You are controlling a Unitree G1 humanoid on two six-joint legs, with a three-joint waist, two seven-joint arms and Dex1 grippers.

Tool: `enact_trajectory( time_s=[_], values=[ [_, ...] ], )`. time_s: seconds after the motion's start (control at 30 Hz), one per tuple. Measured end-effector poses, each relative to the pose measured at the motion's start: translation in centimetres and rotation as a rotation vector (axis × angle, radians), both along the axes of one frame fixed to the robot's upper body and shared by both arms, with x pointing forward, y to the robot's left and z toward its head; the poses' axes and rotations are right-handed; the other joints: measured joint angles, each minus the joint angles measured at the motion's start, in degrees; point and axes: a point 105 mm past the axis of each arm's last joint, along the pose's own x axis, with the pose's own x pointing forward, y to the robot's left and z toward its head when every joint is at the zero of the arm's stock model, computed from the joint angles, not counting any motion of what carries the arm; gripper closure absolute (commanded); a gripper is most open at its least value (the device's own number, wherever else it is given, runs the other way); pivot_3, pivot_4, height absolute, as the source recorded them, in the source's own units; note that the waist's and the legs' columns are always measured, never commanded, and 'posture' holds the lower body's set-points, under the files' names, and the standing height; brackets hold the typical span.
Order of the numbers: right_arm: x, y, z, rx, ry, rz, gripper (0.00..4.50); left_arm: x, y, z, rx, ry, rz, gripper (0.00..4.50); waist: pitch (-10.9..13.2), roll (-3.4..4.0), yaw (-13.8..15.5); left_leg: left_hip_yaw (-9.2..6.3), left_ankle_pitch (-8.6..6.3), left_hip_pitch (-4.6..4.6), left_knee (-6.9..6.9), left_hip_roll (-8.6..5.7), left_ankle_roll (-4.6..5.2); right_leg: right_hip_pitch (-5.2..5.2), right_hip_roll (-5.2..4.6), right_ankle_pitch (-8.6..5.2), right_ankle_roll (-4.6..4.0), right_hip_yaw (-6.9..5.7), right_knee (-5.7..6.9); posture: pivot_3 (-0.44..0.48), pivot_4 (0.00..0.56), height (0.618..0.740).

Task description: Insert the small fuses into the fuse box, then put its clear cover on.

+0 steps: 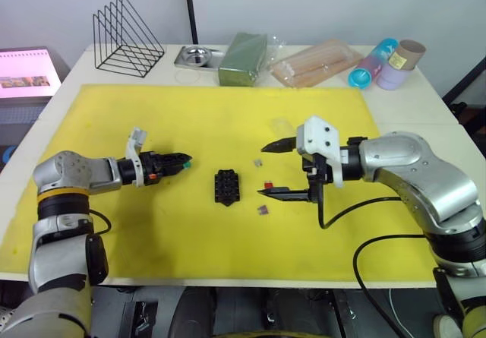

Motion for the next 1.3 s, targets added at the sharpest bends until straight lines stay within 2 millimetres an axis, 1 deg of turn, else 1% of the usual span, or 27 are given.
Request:
enact_trajectory(
  time_s=[0.07, 0.1, 0.27, 0.37, 0.43, 0.87, 1.0, 1.1, 1.2, 1.23, 1.3],
  values=[
    [0.0, 0.0, 0.0, -0.001, -0.002, 0.004, 0.00, 0.0, 0.1, -0.1, 0.005, -0.003, 0.005, 2.78, 0.0, 0.00, 0.0, 0.00, 0.00, 0.00, 0.00, 0.00, 0.00, 0.00, 0.00, 0.00, 0.00, 0.00, 0.00, 0.000, 0.150, 0.740],
    [0.0, 0.0, 0.0, -0.001, -0.003, 0.006, 0.00, -0.1, 0.2, -0.3, 0.006, 0.000, 0.009, 3.12, 0.0, 0.00, 0.0, 0.00, 0.00, 0.00, 0.00, 0.00, 0.00, 0.00, 0.00, 0.00, 0.00, 0.00, 0.00, 0.000, 0.150, 0.740],
    [0.0, 0.0, 0.0, -0.003, -0.005, 0.010, 0.00, -0.2, 0.2, -0.5, 0.004, -0.001, 0.012, 3.12, 0.0, 0.00, -0.1, 0.00, 0.00, 0.00, -0.02, 0.01, 0.00, -0.01, 0.00, 0.00, 0.00, 0.00, -0.02, 0.000, 0.150, 0.740],
    [-0.1, 0.0, 0.0, -0.005, -0.001, 0.014, 0.00, -0.2, 0.2, -0.6, 0.011, -0.009, 0.017, 3.73, 0.0, 0.00, 0.0, 0.00, 0.00, 0.00, -0.02, 0.00, 0.00, 0.00, 0.00, 0.00, 0.00, 0.00, -0.02, 0.000, 0.150, 0.740],
    [-0.1, 0.0, 0.0, -0.005, -0.001, 0.015, 0.00, -0.1, 0.1, -0.7, 0.010, -0.014, 0.015, 4.43, 0.0, 0.00, -0.1, 0.00, 0.00, 0.00, -0.02, 0.01, 0.00, -0.01, 0.00, 0.00, 0.00, 0.00, -0.02, 0.000, 0.150, 0.740],
    [-0.1, 0.0, 0.0, -0.008, -0.001, 0.012, 0.00, -0.2, 0.0, -0.7, 0.025, -0.025, 0.003, 4.47, 0.0, 0.02, -0.1, -0.01, 0.00, 0.01, -0.03, 0.01, 0.00, -0.01, 0.01, 0.00, 0.00, 0.00, -0.02, 0.000, 0.150, 0.740],
    [-0.1, 0.0, 0.0, -0.007, -0.001, 0.011, 0.00, -0.4, 0.1, -0.7, 0.042, -0.060, -0.006, 4.47, 0.0, 0.02, -0.2, -0.01, 0.00, 0.01, -0.05, 0.02, 0.00, -0.01, 0.01, 0.00, 0.00, 0.00, -0.03, 0.000, 0.150, 0.740],
    [-0.1, 0.0, -0.1, -0.008, -0.001, 0.011, 0.00, -0.8, 0.3, -0.5, 0.087, -0.150, -0.032, 4.47, 0.0, 0.02, -0.2, 0.01, 0.00, 0.01, -0.10, 0.05, 0.00, -0.05, 0.00, 0.00, -0.01, 0.01, -0.04, 0.000, 0.150, 0.740],
    [-0.1, -0.2, -0.2, -0.011, 0.004, 0.007, 0.00, -1.8, 0.4, 0.3, 0.151, -0.303, -0.094, 4.47, 0.0, 0.01, -0.5, 0.01, 0.00, -0.01, -0.20, 0.15, 0.00, -0.15, 0.00, 0.00, -0.03, 0.05, -0.08, 0.000, 0.150, 0.740],
    [-0.1, -0.2, -0.2, -0.011, 0.009, 0.005, 0.00, -2.2, 0.2, 0.9, 0.160, -0.370, -0.122, 4.47, 0.0, 0.01, -0.4, 0.01, 0.00, -0.03, -0.22, 0.16, 0.00, -0.17, 0.00, 0.00, -0.03, 0.05, -0.10, 0.000, 0.150, 0.740],
    [0.0, -0.2, -0.3, 0.000, 0.045, 0.000, 0.00, -3.5, -0.5, 2.8, 0.173, -0.533, -0.208, 4.47, 0.0, -0.06, -0.3, 0.01, 0.00, -0.06, -0.23, 0.25, -0.01, -0.19, -0.05, 0.00, -0.05, 0.05, -0.15, 0.000, 0.150, 0.740]
  ],
)
